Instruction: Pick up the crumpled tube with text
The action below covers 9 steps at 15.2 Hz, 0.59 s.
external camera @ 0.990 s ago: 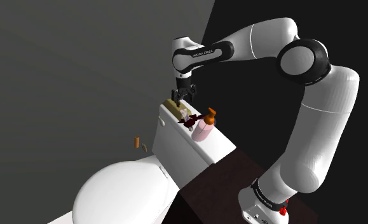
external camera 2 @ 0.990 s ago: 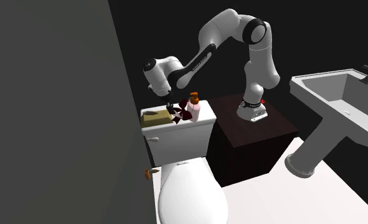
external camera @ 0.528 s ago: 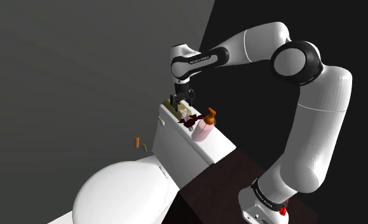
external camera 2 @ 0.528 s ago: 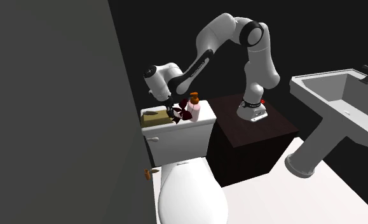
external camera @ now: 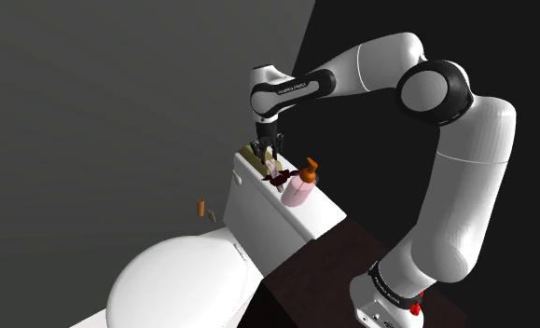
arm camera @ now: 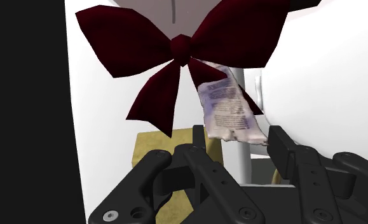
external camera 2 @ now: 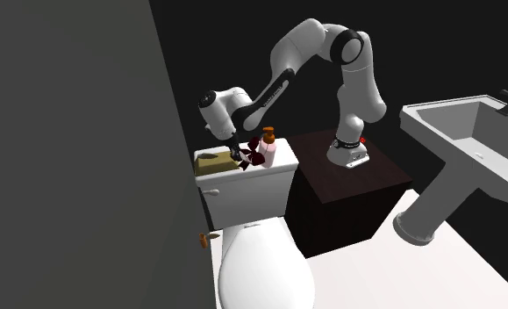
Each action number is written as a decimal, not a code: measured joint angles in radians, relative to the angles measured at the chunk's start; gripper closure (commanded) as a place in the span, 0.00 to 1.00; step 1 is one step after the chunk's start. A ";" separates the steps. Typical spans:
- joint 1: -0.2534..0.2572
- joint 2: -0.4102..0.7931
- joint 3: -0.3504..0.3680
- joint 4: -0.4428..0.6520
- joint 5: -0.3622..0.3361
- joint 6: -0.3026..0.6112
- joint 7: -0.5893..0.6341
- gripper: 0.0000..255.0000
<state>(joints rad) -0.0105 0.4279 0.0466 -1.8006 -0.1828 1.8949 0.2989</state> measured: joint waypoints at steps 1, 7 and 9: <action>0.000 0.000 0.000 0.000 0.000 0.000 0.000 1.00; 0.000 -0.029 0.001 0.013 0.004 -0.042 -0.007 1.00; 0.000 -0.041 0.002 0.021 0.006 -0.064 -0.010 1.00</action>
<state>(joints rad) -0.0102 0.3866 0.0487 -1.7792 -0.1770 1.8312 0.2886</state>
